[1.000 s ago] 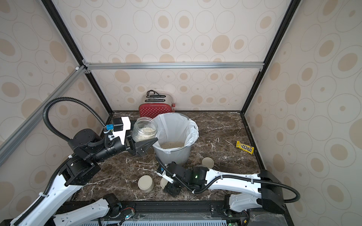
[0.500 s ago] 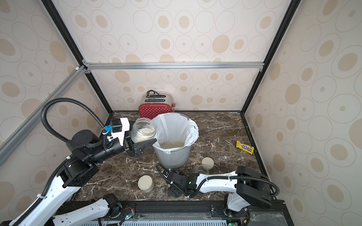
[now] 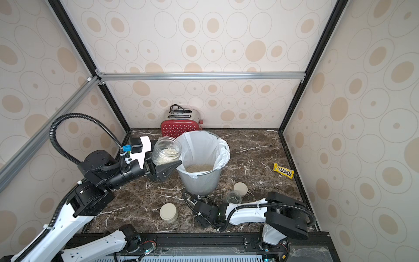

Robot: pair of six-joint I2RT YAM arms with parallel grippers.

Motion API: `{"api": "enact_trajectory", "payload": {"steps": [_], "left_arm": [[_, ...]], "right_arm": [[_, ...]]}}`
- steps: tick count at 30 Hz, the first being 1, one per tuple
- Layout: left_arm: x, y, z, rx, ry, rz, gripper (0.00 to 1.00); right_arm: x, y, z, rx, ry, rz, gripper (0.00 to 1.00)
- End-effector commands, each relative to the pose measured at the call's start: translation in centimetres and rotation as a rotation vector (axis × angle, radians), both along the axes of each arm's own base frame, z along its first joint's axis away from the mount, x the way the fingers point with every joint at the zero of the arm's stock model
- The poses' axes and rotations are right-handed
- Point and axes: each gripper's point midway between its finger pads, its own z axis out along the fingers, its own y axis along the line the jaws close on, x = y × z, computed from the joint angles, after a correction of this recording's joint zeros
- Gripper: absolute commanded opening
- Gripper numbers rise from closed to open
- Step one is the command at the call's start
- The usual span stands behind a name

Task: Empty moldy rice from jars
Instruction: Place the lid at the center of the board.

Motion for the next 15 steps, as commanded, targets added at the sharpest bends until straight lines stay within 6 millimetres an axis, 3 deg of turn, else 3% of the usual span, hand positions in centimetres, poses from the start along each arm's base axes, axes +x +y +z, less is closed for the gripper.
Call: {"api": "enact_trajectory", "payload": {"steps": [1, 15], "left_arm": [[-1.04, 0.75, 3.3, -0.055, -0.096, -0.001, 0.43], [-0.91, 0.65, 3.3, -0.049, -0.101, 0.001, 0.43]], "right_arm": [[-0.65, -2.02, -2.1, -0.084, 0.023, -0.016, 0.71], [-0.28, -1.94, -1.43, -0.078, 0.004, -0.024, 0.95]]}}
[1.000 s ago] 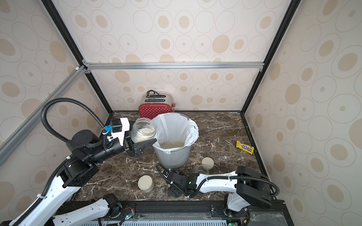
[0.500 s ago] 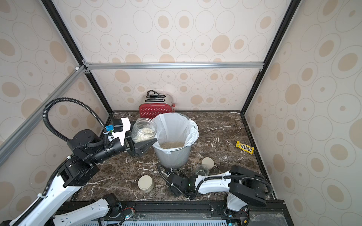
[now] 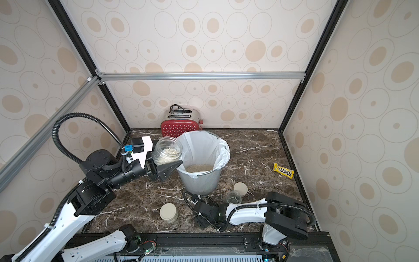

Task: Empty moldy rice from jars
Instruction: Place the lid at the center of the board.

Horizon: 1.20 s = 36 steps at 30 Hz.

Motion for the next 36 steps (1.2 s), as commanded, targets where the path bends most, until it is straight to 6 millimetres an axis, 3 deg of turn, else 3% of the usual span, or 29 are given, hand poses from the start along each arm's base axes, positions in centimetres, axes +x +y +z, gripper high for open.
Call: {"api": "enact_trajectory", "payload": {"steps": [1, 6, 20, 30, 36], "left_arm": [[-1.1, 0.8, 3.5, -0.059, -0.099, -0.003, 0.43], [-1.1, 0.8, 3.4, -0.053, -0.099, 0.001, 0.43], [-0.7, 0.6, 2.8, -0.015, -0.098, 0.01, 0.43], [0.7, -0.3, 1.8, 0.048, -0.082, 0.03, 0.44], [2.5, -1.3, 0.9, 0.111, -0.052, 0.046, 0.43]], "right_arm": [[-0.5, -1.8, -1.4, -0.081, 0.01, -0.004, 0.96], [-0.4, -1.5, -0.1, -0.065, -0.002, 0.004, 0.99], [-1.5, -0.8, 6.4, 0.001, -0.051, 0.089, 0.99], [-4.8, -2.1, 13.1, 0.108, -0.138, 0.094, 0.99], [-4.3, -3.0, 18.8, 0.218, -0.19, 0.046, 0.99]]}}
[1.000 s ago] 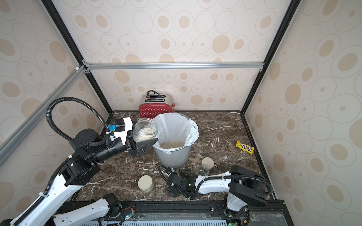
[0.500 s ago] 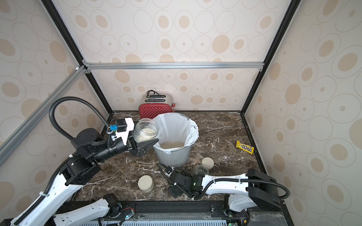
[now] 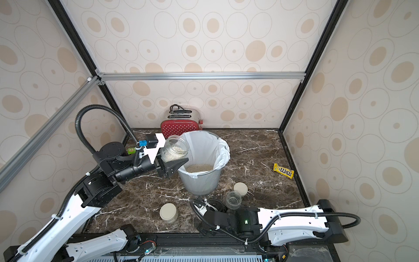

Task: Empty moldy rice from jars
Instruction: Place the lid at the center of the board, then pour the moldy rice from the jar into the trash bin.

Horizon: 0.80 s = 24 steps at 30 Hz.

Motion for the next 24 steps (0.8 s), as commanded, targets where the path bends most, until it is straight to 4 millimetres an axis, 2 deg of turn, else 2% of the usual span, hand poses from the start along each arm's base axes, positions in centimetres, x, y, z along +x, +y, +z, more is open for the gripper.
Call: {"api": "enact_trajectory", "payload": {"steps": [1, 6, 12, 14, 18, 24], "left_arm": [[0.2, 0.1, 2.7, -0.011, -0.083, 0.01, 0.43], [2.6, 0.8, 2.3, -0.022, -0.05, 0.033, 0.43], [5.1, 1.9, 1.3, 0.004, -0.022, 0.051, 0.43], [5.6, 1.9, 0.9, 0.024, -0.016, 0.048, 0.43], [6.4, 1.5, 0.2, 0.076, -0.021, 0.039, 0.43], [7.7, 0.8, -0.8, 0.132, -0.005, 0.01, 0.43]], "right_arm": [[1.2, -1.3, 3.8, 0.048, -0.059, -0.066, 0.99], [1.6, -1.9, 11.0, 0.222, -0.172, -0.019, 0.99], [2.3, -4.5, 20.8, 0.419, -0.387, 0.02, 0.99], [2.6, -4.7, 23.2, 0.449, -0.435, 0.032, 0.99], [4.4, -3.8, 26.2, 0.419, -0.498, 0.042, 0.99], [9.3, -1.1, 29.2, 0.435, -0.432, 0.113, 0.94]]}}
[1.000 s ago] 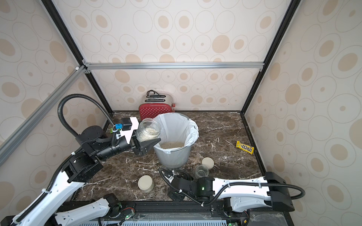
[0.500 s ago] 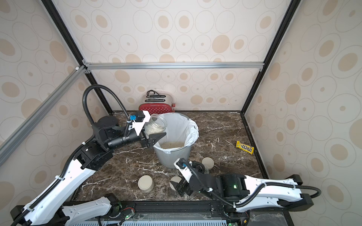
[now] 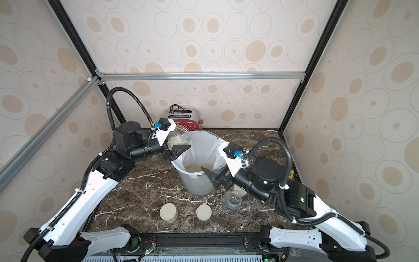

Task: Empty moldy rice from jars
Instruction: Pour the moldy rice from the jar into the trash bin.

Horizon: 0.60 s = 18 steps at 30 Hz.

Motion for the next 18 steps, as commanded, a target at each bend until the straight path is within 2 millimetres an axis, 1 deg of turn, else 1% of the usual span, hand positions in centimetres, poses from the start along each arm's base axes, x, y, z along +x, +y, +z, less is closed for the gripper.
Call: {"api": "enact_trajectory", "payload": {"steps": [1, 4, 8, 9, 11, 13, 18], "left_arm": [[-0.6, -0.1, 2.6, -0.002, -0.094, -0.053, 0.43], [-0.5, -0.5, 2.3, 0.016, -0.088, -0.078, 0.44], [-0.4, -0.7, 1.6, 0.06, -0.078, -0.105, 0.44], [-0.4, -0.8, 1.5, 0.067, -0.079, -0.107, 0.44], [-0.2, -0.7, 1.3, 0.078, -0.079, -0.108, 0.44], [-0.1, -0.8, 1.1, 0.085, -0.078, -0.109, 0.44], [0.3, -1.0, 0.9, 0.091, -0.076, -0.115, 0.45]], "right_arm": [[1.2, 2.5, 0.7, -0.036, 0.009, 0.161, 0.92], [3.6, 3.8, 1.4, -0.024, 0.072, 0.258, 0.85], [5.4, 5.4, 2.2, -0.011, 0.141, 0.4, 0.76], [5.7, 5.5, 2.5, -0.008, 0.152, 0.424, 0.73], [6.1, 6.0, 2.5, -0.01, 0.194, 0.496, 0.68], [6.0, 6.4, 2.4, -0.017, 0.222, 0.548, 0.64], [6.0, 7.4, 1.2, -0.046, 0.294, 0.631, 0.55]]}}
